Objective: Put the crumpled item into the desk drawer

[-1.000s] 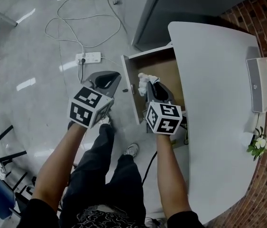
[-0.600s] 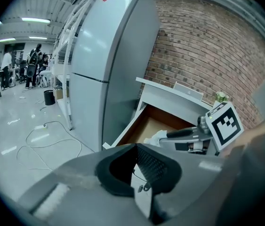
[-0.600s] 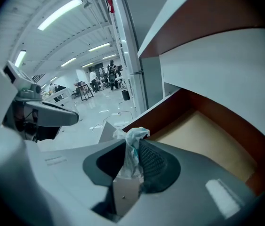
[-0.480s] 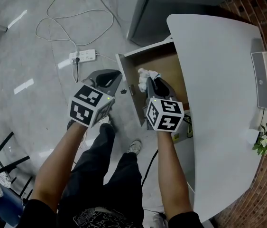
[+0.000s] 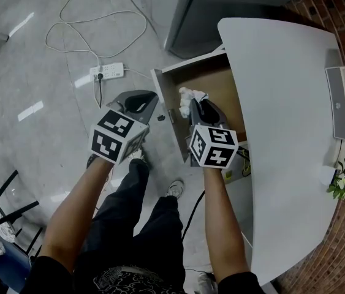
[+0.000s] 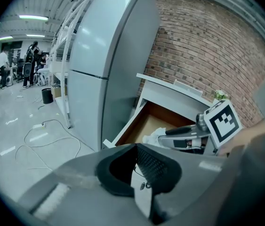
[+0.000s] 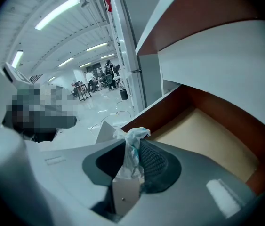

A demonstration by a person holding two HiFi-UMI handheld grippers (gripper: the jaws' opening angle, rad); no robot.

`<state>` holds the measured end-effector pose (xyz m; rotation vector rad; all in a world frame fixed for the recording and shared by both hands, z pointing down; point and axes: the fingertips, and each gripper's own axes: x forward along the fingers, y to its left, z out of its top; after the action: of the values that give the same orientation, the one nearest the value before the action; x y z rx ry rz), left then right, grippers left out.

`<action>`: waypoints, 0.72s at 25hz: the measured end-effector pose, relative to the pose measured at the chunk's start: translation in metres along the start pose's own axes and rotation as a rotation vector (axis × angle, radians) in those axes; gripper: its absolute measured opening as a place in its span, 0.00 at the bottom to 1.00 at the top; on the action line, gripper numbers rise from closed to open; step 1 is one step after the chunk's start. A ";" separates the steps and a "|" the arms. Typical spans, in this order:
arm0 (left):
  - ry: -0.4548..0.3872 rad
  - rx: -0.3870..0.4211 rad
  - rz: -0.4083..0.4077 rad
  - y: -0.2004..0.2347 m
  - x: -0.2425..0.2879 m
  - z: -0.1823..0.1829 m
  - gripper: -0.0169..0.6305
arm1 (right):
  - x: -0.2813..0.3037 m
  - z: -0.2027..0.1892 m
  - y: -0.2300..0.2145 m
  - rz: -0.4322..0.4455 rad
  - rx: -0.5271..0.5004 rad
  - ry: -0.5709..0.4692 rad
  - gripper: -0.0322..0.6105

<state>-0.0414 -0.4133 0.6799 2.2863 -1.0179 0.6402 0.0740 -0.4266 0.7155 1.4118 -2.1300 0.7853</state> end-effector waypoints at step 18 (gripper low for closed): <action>-0.020 -0.032 0.023 -0.001 -0.007 0.013 0.03 | -0.007 0.016 0.004 0.021 -0.023 0.011 0.26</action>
<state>-0.0428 -0.4176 0.6661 2.2606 -1.0576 0.6065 0.0714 -0.4314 0.6985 1.3727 -2.1420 0.7726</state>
